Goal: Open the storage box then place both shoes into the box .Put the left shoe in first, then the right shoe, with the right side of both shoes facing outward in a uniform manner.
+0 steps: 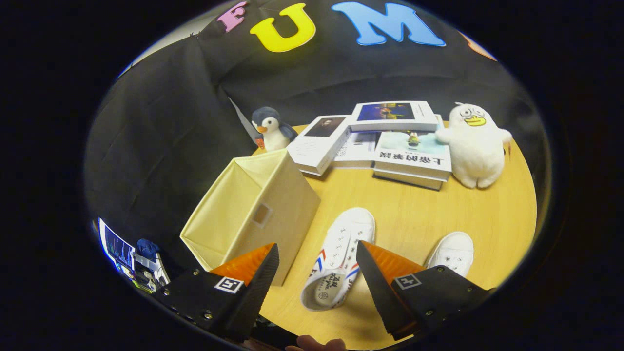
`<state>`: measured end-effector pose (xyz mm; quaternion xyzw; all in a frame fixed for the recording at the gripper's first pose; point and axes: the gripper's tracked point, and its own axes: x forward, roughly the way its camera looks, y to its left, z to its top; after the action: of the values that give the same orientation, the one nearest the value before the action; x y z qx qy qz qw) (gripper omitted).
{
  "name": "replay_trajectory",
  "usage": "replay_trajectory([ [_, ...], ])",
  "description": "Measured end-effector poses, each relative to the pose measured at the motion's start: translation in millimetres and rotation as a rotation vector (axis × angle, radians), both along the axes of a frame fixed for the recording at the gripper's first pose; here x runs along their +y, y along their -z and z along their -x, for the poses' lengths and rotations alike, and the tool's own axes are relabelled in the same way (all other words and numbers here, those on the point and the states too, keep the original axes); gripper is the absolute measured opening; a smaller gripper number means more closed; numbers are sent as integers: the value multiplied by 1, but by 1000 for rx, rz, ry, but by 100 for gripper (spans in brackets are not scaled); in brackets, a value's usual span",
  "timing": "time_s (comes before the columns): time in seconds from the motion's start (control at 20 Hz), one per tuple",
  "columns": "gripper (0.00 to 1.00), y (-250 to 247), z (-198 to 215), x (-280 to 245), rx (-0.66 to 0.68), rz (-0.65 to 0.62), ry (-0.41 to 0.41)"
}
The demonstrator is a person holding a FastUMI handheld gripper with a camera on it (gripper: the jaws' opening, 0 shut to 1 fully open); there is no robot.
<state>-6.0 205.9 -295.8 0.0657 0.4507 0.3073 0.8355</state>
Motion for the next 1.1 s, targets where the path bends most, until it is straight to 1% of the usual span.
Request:
replay_trajectory([
  [0.3,96,53,16,-28,88,121,41],
  [0.6,93,102,18,-28,144,257,9],
  [0.65,91,110,18,-29,155,286,3],
  [0.7,85,117,17,-29,159,313,-3],
  [0.75,84,122,16,-28,167,323,-11],
  [0.8,83,120,18,-20,183,289,-15],
  [0.9,68,121,14,-16,197,276,-12],
  [0.95,66,123,15,-8,217,243,-27],
  [1.0,47,123,19,-2,249,226,-39],
  [1.05,29,118,17,-3,251,225,-49],
  [1.1,21,119,13,-6,265,231,-46],
])
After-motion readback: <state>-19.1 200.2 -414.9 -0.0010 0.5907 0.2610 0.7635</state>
